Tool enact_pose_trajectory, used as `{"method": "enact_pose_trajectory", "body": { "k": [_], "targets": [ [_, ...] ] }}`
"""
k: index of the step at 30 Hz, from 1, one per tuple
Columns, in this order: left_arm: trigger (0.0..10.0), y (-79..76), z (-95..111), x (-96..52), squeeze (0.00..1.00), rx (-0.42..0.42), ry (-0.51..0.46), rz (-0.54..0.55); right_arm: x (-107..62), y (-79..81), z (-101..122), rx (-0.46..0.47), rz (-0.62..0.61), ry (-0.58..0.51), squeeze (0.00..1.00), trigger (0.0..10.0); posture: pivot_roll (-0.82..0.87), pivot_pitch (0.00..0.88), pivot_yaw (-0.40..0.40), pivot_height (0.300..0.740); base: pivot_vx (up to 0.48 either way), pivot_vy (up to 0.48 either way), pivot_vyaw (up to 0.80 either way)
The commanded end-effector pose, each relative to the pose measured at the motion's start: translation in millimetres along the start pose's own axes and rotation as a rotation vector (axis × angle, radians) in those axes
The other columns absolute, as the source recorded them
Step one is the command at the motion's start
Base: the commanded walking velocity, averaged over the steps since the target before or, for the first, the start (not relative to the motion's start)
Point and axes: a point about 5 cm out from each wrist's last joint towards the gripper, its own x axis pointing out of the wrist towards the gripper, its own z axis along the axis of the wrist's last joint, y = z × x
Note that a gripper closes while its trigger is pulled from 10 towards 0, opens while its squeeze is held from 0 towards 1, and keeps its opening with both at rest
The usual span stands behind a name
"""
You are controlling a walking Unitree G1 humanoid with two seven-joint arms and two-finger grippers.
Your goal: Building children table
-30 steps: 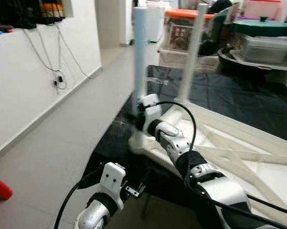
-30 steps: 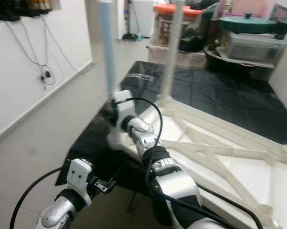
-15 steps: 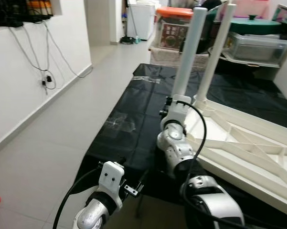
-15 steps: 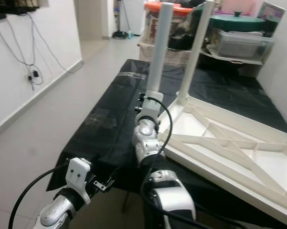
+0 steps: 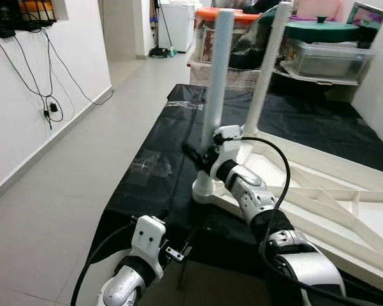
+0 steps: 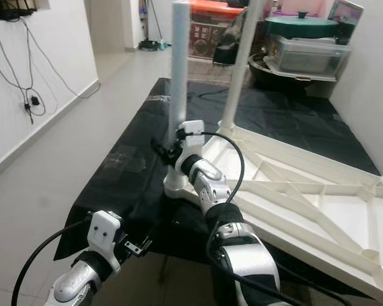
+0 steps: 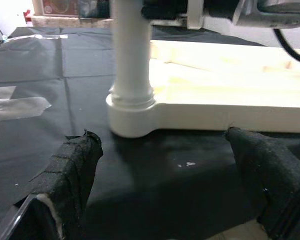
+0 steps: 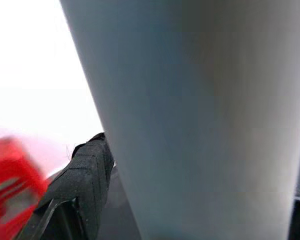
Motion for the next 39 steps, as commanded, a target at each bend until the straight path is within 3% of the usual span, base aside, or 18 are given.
{"method": "enact_pose_trajectory", "body": {
  "k": [1,3,7,8,9,10,11,19,21,22,23,24,28,34,35,36,37,39],
  "targets": [
    [10.0,-0.3,-0.9,-0.4,0.0,-0.001,0.01,-0.002,6.9,14.0,-4.7,-0.014,0.138,0.065,0.0,10.0,0.13,0.0,-0.065,0.74,0.0,0.0,0.0],
    [10.0,-0.1,2.1,-1.6,0.0,0.01,-0.015,0.008,4.0,19.7,-9.1,-0.074,0.324,0.161,0.0,10.0,0.14,0.0,-0.07,0.74,0.0,0.0,0.0],
    [10.0,0.7,6.5,-3.3,0.0,0.029,-0.051,0.031,5.2,22.3,-11.0,-0.095,0.366,0.199,0.0,10.0,0.15,0.0,-0.074,0.74,0.0,0.0,0.0],
    [10.0,3.4,11.2,-5.6,0.0,0.052,-0.088,0.072,8.0,22.2,-12.5,-0.111,0.325,0.211,0.0,7.5,0.15,0.0,-0.08,0.74,0.0,0.0,0.0],
    [10.0,3.4,11.2,-5.6,0.0,0.052,-0.088,0.072,8.0,22.2,-12.5,-0.111,0.325,0.211,0.0,7.5,0.15,0.0,-0.08,0.74,0.0,0.0,0.0],
    [10.0,5.8,14.3,-7.8,0.0,0.071,-0.113,0.11,10.2,20.2,-14.5,-0.126,0.256,0.222,0.0,2.3,0.15,0.0,-0.083,0.74,0.0,0.0,0.0],
    [10.0,7.4,16.1,-9.3,0.0,0.083,-0.127,0.137,10.9,17.8,-15.4,-0.138,0.211,0.234,0.0,0.0,0.15,0.0,-0.084,0.74,0.0,0.0,0.0],
    [10.0,14.2,18.9,-12.3,0.0,0.107,-0.153,0.215,-0.5,-18.1,-16.9,-0.118,-0.288,0.213,0.0,0.0,0.14,0.0,-0.076,0.74,0.0,0.0,0.0],
    [10.0,14.2,18.9,-12.3,0.0,0.107,-0.153,0.215,-0.5,-18.1,-16.9,-0.118,-0.288,0.213,0.0,0.0,0.14,0.0,-0.076,0.74,0.0,0.0,0.0],
    [10.0,16.1,18.9,-13.0,0.0,0.112,-0.155,0.235,-11.1,-33.9,-17.1,-0.097,-0.513,0.185,0.0,0.0,0.13,0.0,-0.073,0.74,0.0,0.0,0.0],
    [10.0,16.1,18.9,-13.0,0.0,0.112,-0.155,0.235,-11.1,-33.9,-17.1,-0.097,-0.513,0.185,0.0,0.0,0.13,0.0,-0.073,0.74,0.0,0.0,0.0],
    [10.0,18.2,18.5,-13.2,0.0,0.114,-0.153,0.254,-27.6,-49.1,-19.4,-0.065,-0.781,0.136,0.0,0.0,0.13,0.0,-0.069,0.74,0.0,0.0,0.0],
    [10.0,19.9,17.0,-12.6,0.0,0.117,-0.147,0.27,-52.6,-56.3,-32.9,0.053,-1.152,0.082,0.0,0.0,0.13,0.0,-0.069,0.74,0.0,0.0,0.0],
    [10.0,19.7,15.8,-11.9,0.0,0.117,-0.14,0.27,-41.9,-33.9,-37.9,0.13,-1.181,0.053,0.0,0.0,0.13,0.0,-0.073,0.74,0.0,0.0,0.0],
    [10.0,19.7,15.7,-11.6,0.0,0.117,-0.138,0.269,-29.8,-23.9,-33.1,0.131,-1.074,0.008,0.0,10.0,0.13,0.0,-0.073,0.74,0.0,0.0,0.0],
    [10.0,19.7,15.7,-11.6,0.0,0.117,-0.138,0.269,-29.8,-23.9,-33.1,0.131,-1.074,0.008,0.0,10.0,0.13,0.0,-0.073,0.74,0.0,0.0,0.0],
    [10.0,19.6,15.5,-11.4,0.0,0.117,-0.138,0.268,-20.2,-15.1,-29.1,0.138,-0.982,-0.037,1.0,10.0,0.13,0.0,-0.072,0.74,0.0,0.0,0.0],
    [10.0,19.6,15.5,-11.4,0.0,0.117,-0.138,0.268,-20.2,-15.1,-29.1,0.138,-0.982,-0.037,1.0,10.0,0.13,0.0,-0.072,0.74,0.0,0.0,0.0]
  ]
}}
